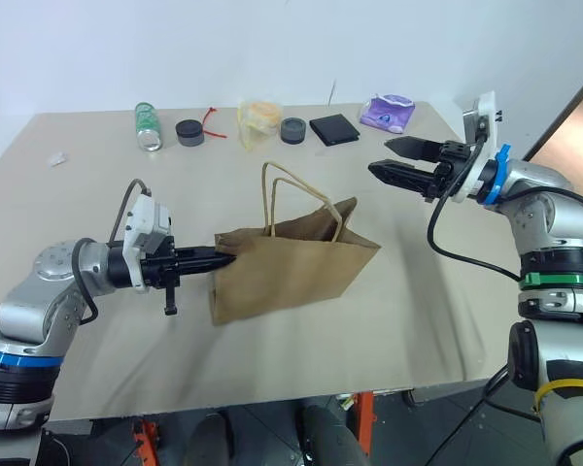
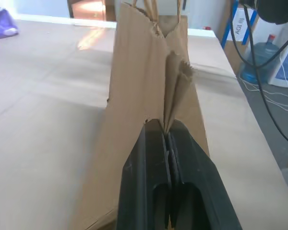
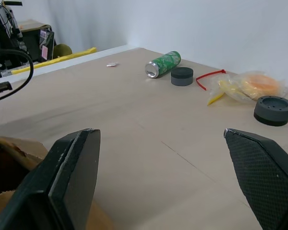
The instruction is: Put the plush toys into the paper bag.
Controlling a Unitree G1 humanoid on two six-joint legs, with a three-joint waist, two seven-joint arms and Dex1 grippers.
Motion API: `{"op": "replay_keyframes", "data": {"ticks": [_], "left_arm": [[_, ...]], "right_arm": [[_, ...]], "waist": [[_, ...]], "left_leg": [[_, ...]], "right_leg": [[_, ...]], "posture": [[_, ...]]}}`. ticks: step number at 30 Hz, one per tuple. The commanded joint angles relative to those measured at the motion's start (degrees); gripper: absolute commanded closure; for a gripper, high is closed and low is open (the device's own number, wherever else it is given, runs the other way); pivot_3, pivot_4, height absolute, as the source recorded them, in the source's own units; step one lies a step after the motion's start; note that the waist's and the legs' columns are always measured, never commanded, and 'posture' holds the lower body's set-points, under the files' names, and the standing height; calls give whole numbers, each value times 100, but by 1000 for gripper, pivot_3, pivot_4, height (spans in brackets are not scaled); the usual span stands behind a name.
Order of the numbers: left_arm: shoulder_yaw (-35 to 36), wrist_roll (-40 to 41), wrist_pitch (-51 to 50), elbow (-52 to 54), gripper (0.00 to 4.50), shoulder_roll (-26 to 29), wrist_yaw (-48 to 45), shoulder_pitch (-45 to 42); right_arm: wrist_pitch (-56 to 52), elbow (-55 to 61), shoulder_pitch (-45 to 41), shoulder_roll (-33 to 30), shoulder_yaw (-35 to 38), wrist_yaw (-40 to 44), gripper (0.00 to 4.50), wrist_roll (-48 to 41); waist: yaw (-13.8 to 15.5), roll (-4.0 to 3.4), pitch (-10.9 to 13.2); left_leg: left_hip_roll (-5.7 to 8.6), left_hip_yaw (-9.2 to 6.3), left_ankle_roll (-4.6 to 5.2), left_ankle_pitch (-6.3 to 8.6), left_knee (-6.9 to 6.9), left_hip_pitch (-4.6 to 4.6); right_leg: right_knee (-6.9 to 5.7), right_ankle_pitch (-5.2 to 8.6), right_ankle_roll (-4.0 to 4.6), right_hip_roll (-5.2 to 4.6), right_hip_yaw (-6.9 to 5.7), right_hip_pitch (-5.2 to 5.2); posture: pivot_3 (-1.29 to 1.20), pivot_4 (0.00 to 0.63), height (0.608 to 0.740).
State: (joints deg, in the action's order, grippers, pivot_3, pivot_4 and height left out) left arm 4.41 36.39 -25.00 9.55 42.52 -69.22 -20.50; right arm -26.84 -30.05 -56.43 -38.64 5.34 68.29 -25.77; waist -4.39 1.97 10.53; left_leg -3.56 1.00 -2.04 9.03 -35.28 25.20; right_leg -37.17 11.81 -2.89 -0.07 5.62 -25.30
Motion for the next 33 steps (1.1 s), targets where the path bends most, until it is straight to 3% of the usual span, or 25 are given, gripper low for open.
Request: {"op": "replay_keyframes", "data": {"ticks": [1,5,10,11,16,20,24,30,33], "left_arm": [[71,-107,118,120,4229,83,-3,117],[154,-97,66,197,2741,74,76,199],[258,-108,71,200,253,131,141,291],[288,-106,62,189,112,145,161,295],[591,90,-191,231,112,280,290,297],[1510,1128,-1259,681,112,612,663,469],[2422,1558,-1887,416,112,900,1212,555],[2562,209,-1077,-468,112,1417,1374,1144],[2476,1,-874,-781,112,1499,1230,1112]], "right_arm": [[93,151,-161,-17,79,43,14,3],[-248,354,-101,-206,101,582,0,-259],[-298,753,145,-693,-287,1658,0,-166],[-272,786,162,-766,-349,1815,0,-147],[-160,800,95,-928,-477,2068,0,-38],[-21,217,-69,-963,-305,1731,0,129],[65,-188,9,-1192,-244,1600,0,331],[396,-941,60,-1544,-372,1465,0,806],[542,-1116,64,-1542,-383,1491,0,927]], "waist": [[4,0,0],[11,0,0],[15,-1,1],[12,-1,1],[-5,-2,1],[-13,1,3],[-8,0,5],[-10,-2,6],[-12,-2,6]], "left_leg": [[0,-1,0,0,0,2],[1,-2,-1,1,-1,4],[1,-1,-1,1,-2,4],[1,-1,-1,1,-2,3],[0,4,-2,2,-5,-5],[-1,4,-2,2,-10,-4],[1,4,-3,3,-8,-5],[3,9,-6,5,-7,-11],[1,15,-7,6,-7,-13]], "right_leg": [[-1,2,-1,0,-1,-1],[-1,4,-2,-2,-2,1],[-1,4,-3,-3,-2,1],[-1,5,-3,-3,-2,2],[-6,1,-1,-2,0,1],[-13,1,-2,-2,0,-2],[-13,5,-2,-5,-1,0],[-12,11,5,-9,-2,-2],[-13,8,7,-9,-1,-4]], "posture": [[0,150,740],[0,150,740],[0,150,740],[0,150,740],[0,150,740],[0,150,740],[0,150,740],[0,150,740],[0,150,740]]}}
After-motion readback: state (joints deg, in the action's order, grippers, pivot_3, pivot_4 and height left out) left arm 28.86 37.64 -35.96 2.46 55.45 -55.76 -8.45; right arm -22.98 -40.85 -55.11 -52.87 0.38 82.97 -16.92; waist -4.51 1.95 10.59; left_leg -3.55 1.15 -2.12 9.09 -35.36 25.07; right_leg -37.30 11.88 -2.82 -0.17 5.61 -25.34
